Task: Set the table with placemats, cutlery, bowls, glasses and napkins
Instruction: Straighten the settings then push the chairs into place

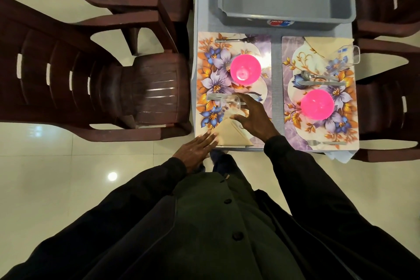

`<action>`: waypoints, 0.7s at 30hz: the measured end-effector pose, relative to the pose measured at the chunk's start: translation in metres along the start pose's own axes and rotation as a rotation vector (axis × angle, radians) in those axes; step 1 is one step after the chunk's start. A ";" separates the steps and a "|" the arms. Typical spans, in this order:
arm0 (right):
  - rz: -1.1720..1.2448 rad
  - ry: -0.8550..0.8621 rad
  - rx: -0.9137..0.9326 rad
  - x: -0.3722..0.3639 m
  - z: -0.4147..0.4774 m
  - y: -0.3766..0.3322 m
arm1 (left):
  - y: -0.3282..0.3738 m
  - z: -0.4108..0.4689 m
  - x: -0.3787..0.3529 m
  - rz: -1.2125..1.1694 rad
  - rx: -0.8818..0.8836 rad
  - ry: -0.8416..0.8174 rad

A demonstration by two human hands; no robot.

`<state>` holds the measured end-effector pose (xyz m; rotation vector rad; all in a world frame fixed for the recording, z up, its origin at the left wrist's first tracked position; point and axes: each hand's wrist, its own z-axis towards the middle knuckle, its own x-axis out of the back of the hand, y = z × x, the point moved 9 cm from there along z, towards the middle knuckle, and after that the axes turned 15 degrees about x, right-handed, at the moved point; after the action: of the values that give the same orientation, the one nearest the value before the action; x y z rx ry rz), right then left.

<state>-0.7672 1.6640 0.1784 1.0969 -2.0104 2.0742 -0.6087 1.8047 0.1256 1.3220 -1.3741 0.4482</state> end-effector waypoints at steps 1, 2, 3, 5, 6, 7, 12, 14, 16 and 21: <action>0.005 0.002 -0.005 0.000 0.000 0.000 | -0.001 0.000 0.000 0.005 0.000 -0.006; 0.003 0.004 -0.008 0.000 -0.001 0.001 | -0.002 0.000 -0.001 0.012 -0.001 -0.009; 0.003 0.002 -0.009 0.000 -0.002 0.001 | -0.003 0.000 -0.002 0.018 -0.001 -0.012; 0.001 -0.007 -0.010 -0.001 -0.004 0.001 | -0.004 0.000 -0.003 0.012 -0.001 -0.015; 0.003 -0.003 -0.012 0.000 -0.006 0.002 | -0.005 0.000 -0.004 0.002 -0.001 -0.020; 0.007 0.013 -0.016 0.002 -0.010 0.003 | -0.004 0.000 -0.003 -0.011 0.001 -0.019; -0.037 0.224 -0.042 0.015 -0.051 0.019 | -0.001 -0.002 -0.002 -0.013 0.000 0.004; -0.089 0.241 -0.085 0.009 -0.070 0.027 | -0.001 -0.004 -0.003 -0.009 0.003 -0.001; -0.138 0.201 -0.102 -0.003 -0.085 0.029 | 0.000 -0.005 -0.001 0.001 -0.009 0.014; -0.299 0.093 -0.057 -0.030 -0.103 0.028 | 0.005 -0.009 0.009 0.062 -0.058 0.081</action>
<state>-0.8046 1.7645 0.1496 1.1831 -1.7297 1.8709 -0.6068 1.8103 0.1385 1.2048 -1.3541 0.4952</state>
